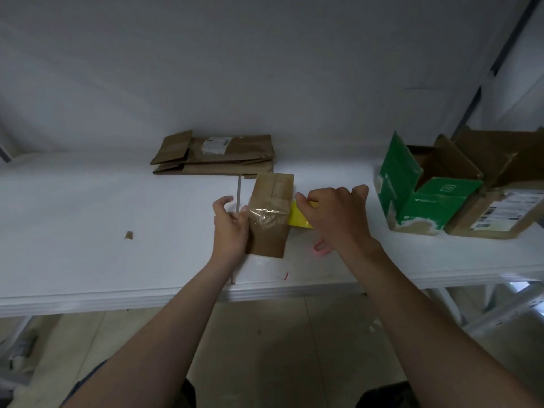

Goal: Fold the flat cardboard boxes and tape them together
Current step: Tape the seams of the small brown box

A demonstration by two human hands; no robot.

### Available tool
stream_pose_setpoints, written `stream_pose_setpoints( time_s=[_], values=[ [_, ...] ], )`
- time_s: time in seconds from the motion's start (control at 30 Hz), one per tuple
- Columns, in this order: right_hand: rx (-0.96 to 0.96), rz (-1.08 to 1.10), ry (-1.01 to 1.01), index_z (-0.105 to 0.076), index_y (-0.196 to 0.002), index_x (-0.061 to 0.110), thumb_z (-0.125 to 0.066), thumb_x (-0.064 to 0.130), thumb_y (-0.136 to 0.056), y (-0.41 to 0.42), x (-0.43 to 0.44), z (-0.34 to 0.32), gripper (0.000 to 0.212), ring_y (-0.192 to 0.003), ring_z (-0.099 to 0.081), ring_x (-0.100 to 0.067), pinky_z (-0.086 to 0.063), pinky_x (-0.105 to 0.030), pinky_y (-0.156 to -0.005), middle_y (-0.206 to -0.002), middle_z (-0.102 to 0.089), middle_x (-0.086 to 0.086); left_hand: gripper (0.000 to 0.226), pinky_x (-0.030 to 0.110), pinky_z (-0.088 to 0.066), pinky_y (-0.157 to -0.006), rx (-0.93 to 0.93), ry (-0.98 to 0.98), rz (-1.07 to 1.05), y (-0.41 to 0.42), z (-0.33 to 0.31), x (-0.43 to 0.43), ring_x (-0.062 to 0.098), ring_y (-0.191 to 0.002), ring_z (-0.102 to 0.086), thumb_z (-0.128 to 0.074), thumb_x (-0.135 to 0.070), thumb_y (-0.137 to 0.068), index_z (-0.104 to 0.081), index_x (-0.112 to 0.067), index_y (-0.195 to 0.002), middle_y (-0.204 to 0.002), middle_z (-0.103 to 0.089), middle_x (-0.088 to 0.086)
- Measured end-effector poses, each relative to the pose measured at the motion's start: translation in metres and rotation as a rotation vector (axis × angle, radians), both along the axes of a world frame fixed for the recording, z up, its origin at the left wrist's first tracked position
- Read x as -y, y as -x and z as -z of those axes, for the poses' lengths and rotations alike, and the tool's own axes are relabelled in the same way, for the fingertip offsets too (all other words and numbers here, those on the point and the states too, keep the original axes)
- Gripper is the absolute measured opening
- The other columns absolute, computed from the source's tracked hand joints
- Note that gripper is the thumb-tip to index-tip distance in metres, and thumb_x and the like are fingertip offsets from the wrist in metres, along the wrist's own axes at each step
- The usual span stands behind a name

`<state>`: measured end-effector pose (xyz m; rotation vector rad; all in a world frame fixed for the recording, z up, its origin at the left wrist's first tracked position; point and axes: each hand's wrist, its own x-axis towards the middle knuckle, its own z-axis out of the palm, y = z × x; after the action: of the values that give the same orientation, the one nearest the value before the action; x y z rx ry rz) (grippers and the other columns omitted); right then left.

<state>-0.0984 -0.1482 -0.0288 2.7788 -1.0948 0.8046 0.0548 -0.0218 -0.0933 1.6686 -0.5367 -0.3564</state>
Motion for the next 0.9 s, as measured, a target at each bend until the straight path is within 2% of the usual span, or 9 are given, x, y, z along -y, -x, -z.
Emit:
stream_pose_setpoints(
  time_s=[0.07, 0.13, 0.23, 0.4, 0.53, 0.6, 0.7, 0.8, 0.9],
  values=[
    [0.014, -0.008, 0.001, -0.044, -0.051, 0.020, -0.041, 0.051, -0.101, -0.001, 0.001, 0.000, 0.059, -0.057, -0.048, -0.022, -0.022, -0.040, -0.078, -0.048, -0.049, 0.002, 0.014, 0.050, -0.050, -0.073, 0.010, -0.007, -0.048, -0.002, -0.002, -0.001, 0.031, -0.075, -0.058, -0.055, -0.026, -0.101, -0.042, -0.030, -0.101, -0.090, -0.057, 0.008],
    [0.015, -0.015, 0.015, -0.046, -0.052, 0.020, -0.041, 0.052, -0.101, -0.001, 0.002, 0.000, 0.059, -0.057, -0.046, -0.021, -0.020, -0.039, -0.076, -0.049, -0.049, 0.002, 0.013, 0.041, -0.049, -0.071, 0.083, -0.068, -0.063, 0.000, -0.006, -0.002, 0.027, -0.077, -0.057, -0.056, -0.021, -0.100, -0.044, -0.020, -0.096, -0.087, -0.054, 0.001],
    [0.017, -0.024, 0.019, -0.046, -0.051, 0.020, -0.041, 0.053, -0.101, 0.000, 0.004, 0.000, 0.059, -0.057, -0.047, -0.021, -0.018, -0.038, -0.075, -0.050, -0.050, 0.002, 0.010, 0.025, -0.045, -0.067, 0.217, -0.100, -0.107, 0.000, -0.014, -0.004, 0.018, -0.081, -0.056, -0.057, -0.009, -0.098, -0.047, -0.011, -0.099, -0.088, -0.054, -0.003],
    [0.012, -0.048, -0.005, -0.037, -0.051, 0.025, -0.041, 0.052, -0.102, -0.004, 0.004, -0.001, 0.058, -0.057, -0.042, -0.017, -0.022, -0.040, -0.078, -0.051, -0.045, 0.005, 0.022, 0.041, -0.055, -0.087, 0.072, 0.005, -0.081, 0.008, -0.031, -0.004, 0.019, -0.091, -0.067, -0.043, -0.010, -0.103, -0.042, -0.019, -0.123, -0.095, -0.066, -0.002],
    [0.018, -0.057, -0.029, -0.043, -0.056, 0.026, -0.040, 0.052, -0.102, -0.007, 0.004, 0.000, 0.053, -0.059, -0.043, -0.016, -0.022, -0.040, -0.079, -0.053, -0.045, 0.007, 0.080, 0.036, -0.054, -0.085, 0.047, -0.091, 0.008, 0.020, -0.038, 0.006, 0.021, -0.098, -0.064, -0.070, -0.049, -0.088, -0.018, -0.025, -0.144, -0.099, -0.060, -0.008],
    [0.031, -0.065, -0.032, -0.047, -0.059, 0.027, -0.041, 0.052, -0.102, -0.008, 0.003, 0.000, 0.050, -0.060, -0.044, -0.017, -0.021, -0.039, -0.079, -0.054, -0.044, 0.008, 0.108, 0.045, -0.050, -0.099, 0.091, -0.169, -0.023, 0.025, -0.034, 0.016, 0.030, -0.121, -0.054, -0.078, -0.064, -0.069, -0.014, -0.027, -0.149, -0.121, -0.060, 0.002],
    [0.038, -0.052, -0.017, -0.049, -0.058, 0.025, -0.042, 0.049, -0.102, -0.009, 0.003, -0.002, 0.051, -0.060, -0.042, -0.018, -0.018, -0.038, -0.077, -0.056, -0.047, 0.005, 0.125, 0.052, -0.039, -0.112, 0.108, -0.258, -0.143, 0.028, -0.032, 0.030, 0.036, -0.141, -0.033, -0.083, -0.066, -0.063, -0.019, -0.013, -0.156, -0.151, -0.042, 0.013],
    [0.038, -0.041, -0.019, -0.051, -0.058, 0.024, -0.043, 0.049, -0.102, -0.009, 0.004, -0.001, 0.051, -0.058, -0.038, -0.017, -0.018, -0.038, -0.077, -0.055, -0.046, 0.005, 0.119, 0.047, -0.040, -0.112, 0.112, -0.314, -0.196, 0.028, -0.033, 0.036, 0.034, -0.139, -0.038, -0.082, -0.065, -0.065, -0.029, -0.007, -0.155, -0.149, -0.044, 0.013],
    [0.045, -0.041, -0.020, -0.052, -0.058, 0.023, -0.043, 0.049, -0.102, -0.010, 0.003, 0.001, 0.051, -0.057, -0.039, -0.017, -0.020, -0.038, -0.077, -0.053, -0.044, 0.005, 0.081, 0.037, -0.055, -0.089, 0.036, -0.239, -0.186, 0.022, -0.032, 0.034, 0.025, -0.111, -0.063, -0.078, -0.061, -0.067, -0.061, -0.014, -0.132, -0.121, -0.068, 0.006]
  ],
)
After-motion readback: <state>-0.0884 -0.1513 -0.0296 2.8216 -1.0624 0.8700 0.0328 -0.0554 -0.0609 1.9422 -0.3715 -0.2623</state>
